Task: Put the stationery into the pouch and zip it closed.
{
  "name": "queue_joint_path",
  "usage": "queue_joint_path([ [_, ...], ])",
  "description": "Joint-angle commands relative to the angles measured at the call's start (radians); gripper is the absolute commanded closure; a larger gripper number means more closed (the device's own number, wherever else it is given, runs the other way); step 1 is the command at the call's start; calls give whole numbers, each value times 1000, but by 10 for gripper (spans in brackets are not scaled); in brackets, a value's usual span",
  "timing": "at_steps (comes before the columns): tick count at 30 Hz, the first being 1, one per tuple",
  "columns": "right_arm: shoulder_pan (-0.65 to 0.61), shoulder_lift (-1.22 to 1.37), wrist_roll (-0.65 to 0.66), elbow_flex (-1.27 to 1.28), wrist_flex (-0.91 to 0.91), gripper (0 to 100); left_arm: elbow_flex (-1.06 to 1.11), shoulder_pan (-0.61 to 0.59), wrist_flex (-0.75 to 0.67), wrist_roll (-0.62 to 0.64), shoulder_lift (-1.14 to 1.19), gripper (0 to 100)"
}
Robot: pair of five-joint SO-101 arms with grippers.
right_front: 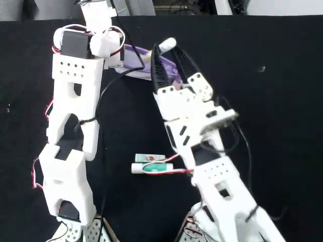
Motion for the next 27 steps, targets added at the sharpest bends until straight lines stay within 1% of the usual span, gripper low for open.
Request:
queue_joint_path([
  [1,58,222,6,-84,-135,988,-7,10,8,11,-21,970],
  [3,71,317,6,-104,-190,988,-10,7,8,11,-21,970],
  [6,69,424,9,-134,-222,988,-12,4,6,11,-21,970],
  [11,57,503,5,-182,-180,982,-13,1,6,11,-21,970],
  [13,51,498,5,-186,-137,967,-13,1,6,11,-21,970],
  [19,35,410,3,-176,-28,793,-13,1,6,11,-21,970],
  [21,34,367,3,-176,31,777,-13,1,6,11,-21,970],
  [27,41,226,3,-173,163,777,-15,-18,5,11,-21,970],
])
